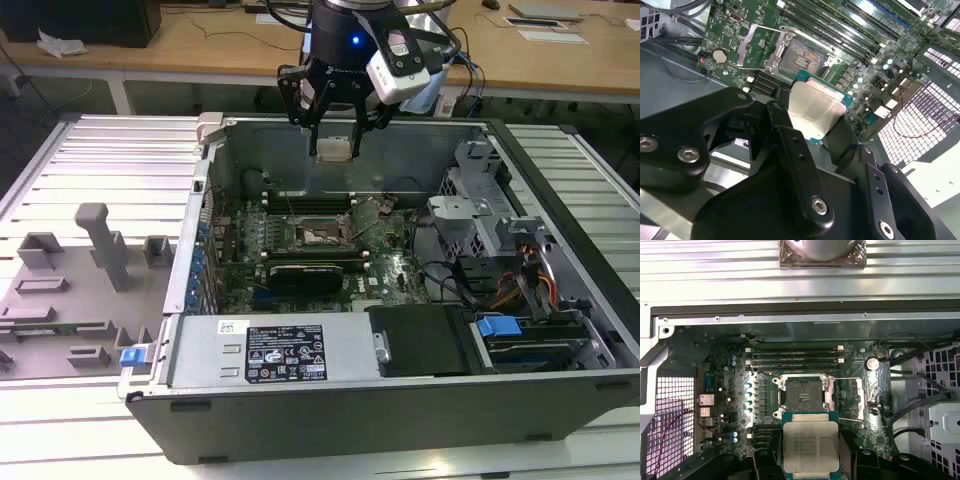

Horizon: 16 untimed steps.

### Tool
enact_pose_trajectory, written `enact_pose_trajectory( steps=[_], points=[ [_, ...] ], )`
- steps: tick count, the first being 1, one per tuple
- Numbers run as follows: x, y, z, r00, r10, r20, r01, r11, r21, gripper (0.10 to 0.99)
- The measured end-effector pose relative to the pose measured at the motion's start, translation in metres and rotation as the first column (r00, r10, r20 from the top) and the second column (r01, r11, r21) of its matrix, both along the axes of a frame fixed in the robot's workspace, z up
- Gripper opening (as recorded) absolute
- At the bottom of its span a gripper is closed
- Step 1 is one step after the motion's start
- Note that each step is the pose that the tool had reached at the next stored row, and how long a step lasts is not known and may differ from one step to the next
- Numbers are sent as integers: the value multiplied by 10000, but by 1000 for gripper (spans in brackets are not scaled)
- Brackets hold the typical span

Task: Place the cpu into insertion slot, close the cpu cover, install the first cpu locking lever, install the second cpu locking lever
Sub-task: 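Place the cpu into insertion slot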

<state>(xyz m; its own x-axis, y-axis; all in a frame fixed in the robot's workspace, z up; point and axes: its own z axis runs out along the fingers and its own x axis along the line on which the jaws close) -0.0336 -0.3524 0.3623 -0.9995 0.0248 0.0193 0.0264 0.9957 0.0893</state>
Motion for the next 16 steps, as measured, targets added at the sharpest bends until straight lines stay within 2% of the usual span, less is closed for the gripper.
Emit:
enact_pose_trajectory(
  steps=[6,10,13,16],
  points=[
    [0,0,0,10000,0,0,0,10000,-1,541],
    [-5,0,-39,10000,2,10,-2,10000,0,541],
    [-13,0,-73,10000,0,56,0,10000,-38,541],
    [-15,0,-103,10000,-4,66,4,10000,-79,541]
  ],
)
